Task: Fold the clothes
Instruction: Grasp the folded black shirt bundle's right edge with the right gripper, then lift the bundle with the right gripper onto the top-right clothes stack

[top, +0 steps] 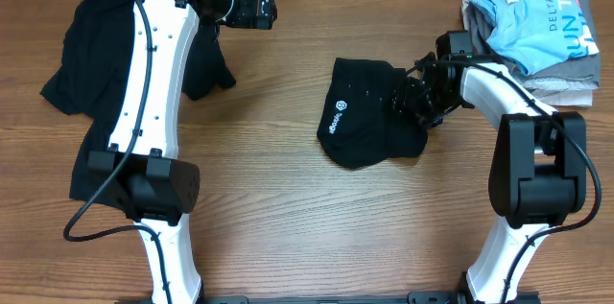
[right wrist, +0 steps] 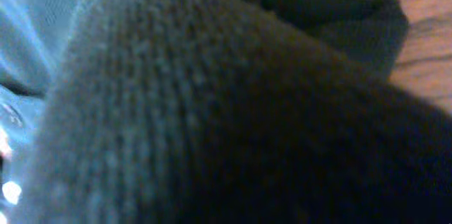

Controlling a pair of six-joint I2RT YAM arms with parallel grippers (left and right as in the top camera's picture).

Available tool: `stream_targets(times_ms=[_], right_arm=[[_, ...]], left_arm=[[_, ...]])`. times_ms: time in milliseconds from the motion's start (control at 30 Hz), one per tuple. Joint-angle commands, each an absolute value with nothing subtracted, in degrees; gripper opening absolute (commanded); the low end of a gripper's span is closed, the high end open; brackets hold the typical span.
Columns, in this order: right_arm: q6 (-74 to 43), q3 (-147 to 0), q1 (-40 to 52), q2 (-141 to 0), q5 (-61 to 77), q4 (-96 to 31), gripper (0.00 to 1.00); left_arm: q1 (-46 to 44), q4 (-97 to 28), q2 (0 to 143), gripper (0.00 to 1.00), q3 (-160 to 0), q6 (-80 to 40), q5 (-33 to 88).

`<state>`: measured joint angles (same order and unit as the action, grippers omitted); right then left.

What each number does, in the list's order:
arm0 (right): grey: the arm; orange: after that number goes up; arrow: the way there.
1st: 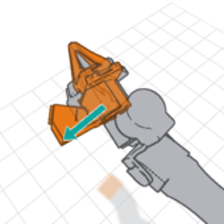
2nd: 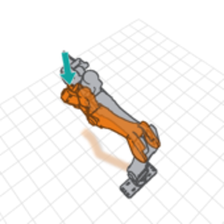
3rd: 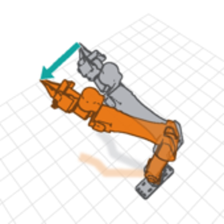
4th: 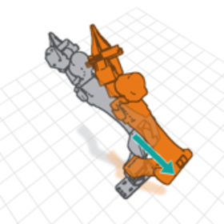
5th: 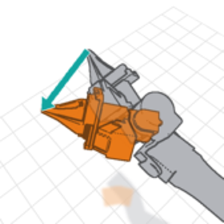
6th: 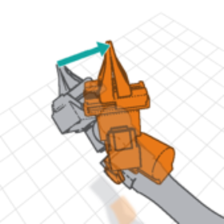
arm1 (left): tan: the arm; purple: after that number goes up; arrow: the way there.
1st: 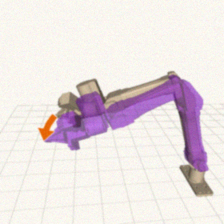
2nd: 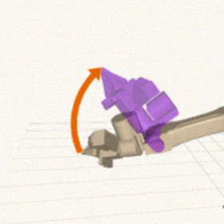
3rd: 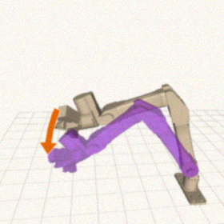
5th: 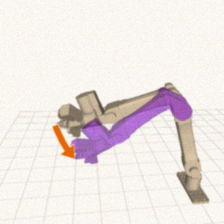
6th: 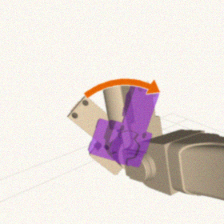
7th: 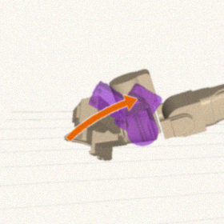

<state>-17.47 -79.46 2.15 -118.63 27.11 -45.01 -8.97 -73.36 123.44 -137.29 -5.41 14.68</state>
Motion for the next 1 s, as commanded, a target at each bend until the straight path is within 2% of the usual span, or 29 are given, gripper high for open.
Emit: stream_targets(times_ms=[0, 33, 200, 467, 700, 967], right_arm=[[-21.1, -78.7, 3.2, -119.9, 32.9, -43.0, 0.2], [-21.1, -78.7, 3.5, -119.9, 35.5, -42.0, 0.04], [-20.4, -79.0, 3.6, -119.6, 43.1, -37.1, 0.04], [-20.3, -82.9, 1.5, -111.1, 43.8, -39.5, 0.04], [-24.4, -87.5, -1.6, -101.9, 43.6, -39.2, 0.04], [-33.2, -94.2, -6.7, -100.2, 39.9, -33.6, 0.04]], left_arm=[[-9.0, -73.5, 122.3, 1.0, -138.1, -3.8, 14.4], [-9.0, -73.5, 122.3, 1.0, -138.1, -3.8, 14.4], [-9.0, -73.5, 122.3, 1.0, -138.1, -3.8, 14.4], [-9.0, -73.5, 122.3, 1.0, -138.1, -3.8, 14.4], [-9.0, -73.5, 122.3, 1.0, -138.1, -3.8, 14.4], [-9.0, -73.5, 122.3, 1.0, -138.1, -3.8, 14.4]])
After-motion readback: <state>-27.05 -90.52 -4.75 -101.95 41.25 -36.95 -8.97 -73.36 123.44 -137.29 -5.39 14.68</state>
